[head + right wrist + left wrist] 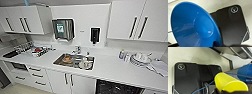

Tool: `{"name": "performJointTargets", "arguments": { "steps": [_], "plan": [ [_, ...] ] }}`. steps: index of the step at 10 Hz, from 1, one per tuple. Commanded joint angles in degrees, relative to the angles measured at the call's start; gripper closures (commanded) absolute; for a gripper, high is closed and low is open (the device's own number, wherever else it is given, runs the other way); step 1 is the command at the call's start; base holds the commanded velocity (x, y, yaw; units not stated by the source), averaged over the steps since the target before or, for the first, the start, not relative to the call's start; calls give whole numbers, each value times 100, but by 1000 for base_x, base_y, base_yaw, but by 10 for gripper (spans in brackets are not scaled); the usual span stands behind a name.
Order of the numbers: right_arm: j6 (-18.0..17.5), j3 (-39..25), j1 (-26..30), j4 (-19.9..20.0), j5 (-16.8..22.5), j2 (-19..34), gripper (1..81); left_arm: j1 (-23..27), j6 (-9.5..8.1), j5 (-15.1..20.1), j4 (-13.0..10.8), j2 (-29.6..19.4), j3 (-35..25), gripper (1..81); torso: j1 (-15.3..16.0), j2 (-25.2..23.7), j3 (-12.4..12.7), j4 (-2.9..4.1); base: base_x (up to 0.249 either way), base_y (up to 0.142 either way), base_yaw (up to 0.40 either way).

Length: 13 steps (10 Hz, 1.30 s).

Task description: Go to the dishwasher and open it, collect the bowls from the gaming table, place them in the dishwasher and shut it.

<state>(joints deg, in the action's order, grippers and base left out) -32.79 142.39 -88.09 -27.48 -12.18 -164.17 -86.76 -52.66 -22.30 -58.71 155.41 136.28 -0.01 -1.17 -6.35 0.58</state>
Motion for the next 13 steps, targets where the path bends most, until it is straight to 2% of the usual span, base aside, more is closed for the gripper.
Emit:
{"name": "performJointTargets", "arguments": {
  "steps": [1, 10, 13],
  "plan": [
    [71, -98, 129, -197, 233, -31, 811, 190, 2, 68, -53, -123, -40, 811, 1, 0, 0, 0, 0, 0, -225],
    [80, -106, 129, -214, 242, -66, 811, 190, 2, 76, -44, -132, -31, 811, 1, -2, 0, 0, 0, 0, -285],
    [80, -98, 138, -214, 242, -75, 811, 190, 2, 68, -9, -132, -40, 811, 1, -2, 0, 0, 0, -70, -59]
  ]
}}
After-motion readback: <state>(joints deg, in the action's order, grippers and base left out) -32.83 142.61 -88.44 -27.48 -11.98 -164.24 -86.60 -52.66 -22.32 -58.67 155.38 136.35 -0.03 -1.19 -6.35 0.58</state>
